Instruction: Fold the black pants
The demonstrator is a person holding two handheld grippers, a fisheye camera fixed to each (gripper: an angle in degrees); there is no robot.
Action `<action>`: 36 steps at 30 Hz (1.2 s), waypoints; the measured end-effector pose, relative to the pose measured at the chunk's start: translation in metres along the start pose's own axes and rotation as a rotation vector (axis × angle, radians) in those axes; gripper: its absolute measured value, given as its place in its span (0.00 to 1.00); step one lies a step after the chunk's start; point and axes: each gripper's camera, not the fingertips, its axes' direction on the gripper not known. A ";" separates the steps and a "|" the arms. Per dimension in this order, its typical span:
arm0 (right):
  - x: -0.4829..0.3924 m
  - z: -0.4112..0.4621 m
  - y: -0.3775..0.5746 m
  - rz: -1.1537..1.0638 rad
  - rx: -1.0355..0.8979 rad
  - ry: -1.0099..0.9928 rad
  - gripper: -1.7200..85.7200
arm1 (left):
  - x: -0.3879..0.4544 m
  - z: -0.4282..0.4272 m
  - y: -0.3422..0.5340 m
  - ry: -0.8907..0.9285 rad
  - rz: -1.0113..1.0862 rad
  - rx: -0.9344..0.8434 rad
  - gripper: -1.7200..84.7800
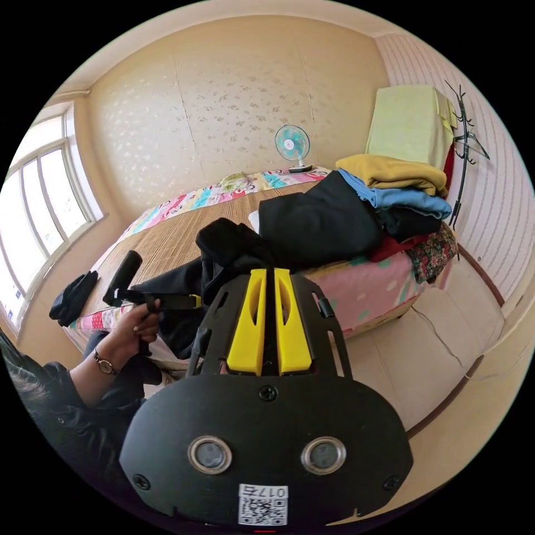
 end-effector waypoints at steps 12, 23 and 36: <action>-0.031 -0.144 -0.066 -0.125 0.455 0.014 0.03 | 0.023 -0.214 0.058 0.279 0.275 0.625 0.01; 0.081 -0.155 -0.042 -0.023 0.509 -0.864 0.03 | -0.006 -0.165 0.031 0.381 0.183 0.249 0.16; 0.195 -0.199 0.060 0.101 0.457 -0.961 0.03 | 0.076 -0.007 0.001 0.152 0.302 -0.172 0.20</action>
